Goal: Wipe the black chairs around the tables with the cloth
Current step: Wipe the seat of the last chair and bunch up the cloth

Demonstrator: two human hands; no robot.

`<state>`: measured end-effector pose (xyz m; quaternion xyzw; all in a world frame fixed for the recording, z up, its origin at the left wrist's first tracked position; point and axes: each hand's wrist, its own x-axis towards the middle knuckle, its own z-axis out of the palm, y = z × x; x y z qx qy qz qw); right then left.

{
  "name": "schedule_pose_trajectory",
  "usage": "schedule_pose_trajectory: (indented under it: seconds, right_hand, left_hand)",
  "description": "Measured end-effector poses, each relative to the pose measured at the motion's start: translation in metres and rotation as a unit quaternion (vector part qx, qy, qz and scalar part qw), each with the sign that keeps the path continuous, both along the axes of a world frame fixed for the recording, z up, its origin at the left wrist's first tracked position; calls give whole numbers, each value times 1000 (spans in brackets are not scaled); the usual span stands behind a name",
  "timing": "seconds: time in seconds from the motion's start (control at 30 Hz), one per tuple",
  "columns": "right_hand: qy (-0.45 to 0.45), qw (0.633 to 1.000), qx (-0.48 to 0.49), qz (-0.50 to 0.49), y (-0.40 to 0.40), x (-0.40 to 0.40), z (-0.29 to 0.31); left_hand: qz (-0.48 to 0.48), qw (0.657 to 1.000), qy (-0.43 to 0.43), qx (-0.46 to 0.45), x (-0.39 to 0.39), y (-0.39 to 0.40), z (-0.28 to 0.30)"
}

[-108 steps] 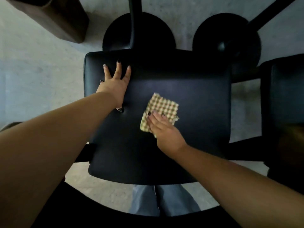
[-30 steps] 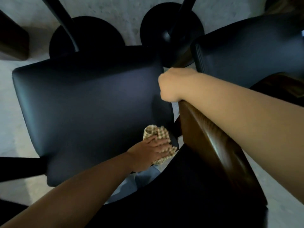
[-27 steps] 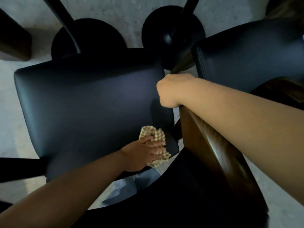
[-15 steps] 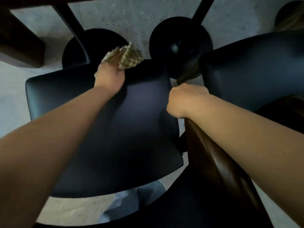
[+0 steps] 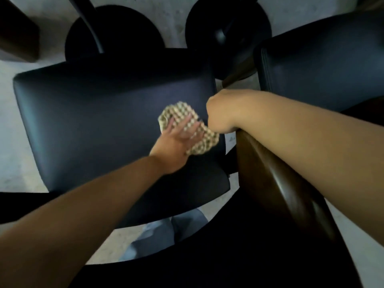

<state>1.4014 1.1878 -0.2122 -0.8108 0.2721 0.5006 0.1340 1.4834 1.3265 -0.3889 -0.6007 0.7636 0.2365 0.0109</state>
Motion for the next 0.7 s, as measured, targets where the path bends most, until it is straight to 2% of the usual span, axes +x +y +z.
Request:
schedule_pose_trajectory:
  seconds: [0.1,0.27,0.4,0.5,0.6,0.63,0.67,0.7]
  right_hand:
    - [16,1000,1,-5,2,3,0]
    - [18,999,-21,23,6,4,-2]
    - [-36,997,-51,41,10,4,-1]
    - [-101,990,-64,73,15,4,-5]
    - [-96,986,-62,121,18,4,-11]
    - [-86,987,-61,123,17,4,-11]
    - [-81,988,-60,121,16,4,-13]
    - [-78,988,-60,115,15,4,-13]
  left_hand:
    - [-49,998,37,13,-25,43,-1]
    - [-145,987,18,67,-42,85,-11]
    - [-202,975,18,91,-45,99,-10]
    - [-175,977,30,122,-52,104,-1]
    - [-159,977,60,129,-52,110,12]
    - [-121,980,103,121,-47,111,15]
    - [-35,977,177,112,-40,110,19]
    - [75,957,258,106,-30,106,25]
